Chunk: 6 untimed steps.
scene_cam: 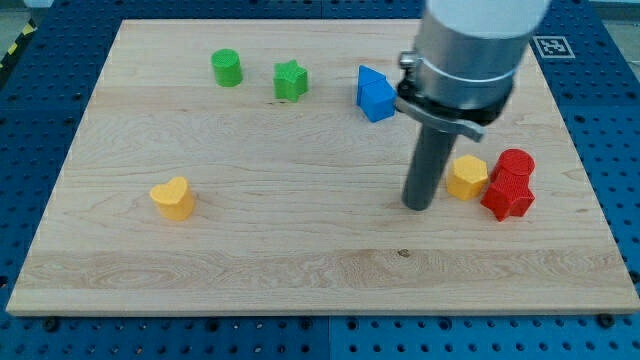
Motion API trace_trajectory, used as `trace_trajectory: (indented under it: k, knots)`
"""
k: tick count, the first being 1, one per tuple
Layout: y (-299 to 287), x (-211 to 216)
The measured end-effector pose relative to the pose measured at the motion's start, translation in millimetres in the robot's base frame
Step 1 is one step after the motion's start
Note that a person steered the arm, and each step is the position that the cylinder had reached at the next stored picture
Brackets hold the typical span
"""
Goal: Nudge the yellow heart left a bit
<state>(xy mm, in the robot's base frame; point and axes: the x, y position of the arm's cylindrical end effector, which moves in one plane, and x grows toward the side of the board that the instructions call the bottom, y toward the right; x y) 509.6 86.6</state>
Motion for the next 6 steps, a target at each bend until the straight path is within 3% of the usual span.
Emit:
trace_trajectory:
  k: [2, 5, 6]
  knots:
    - [-40.9, -23.7]
    - [-260.5, -29.0]
    - [-277.9, -14.0]
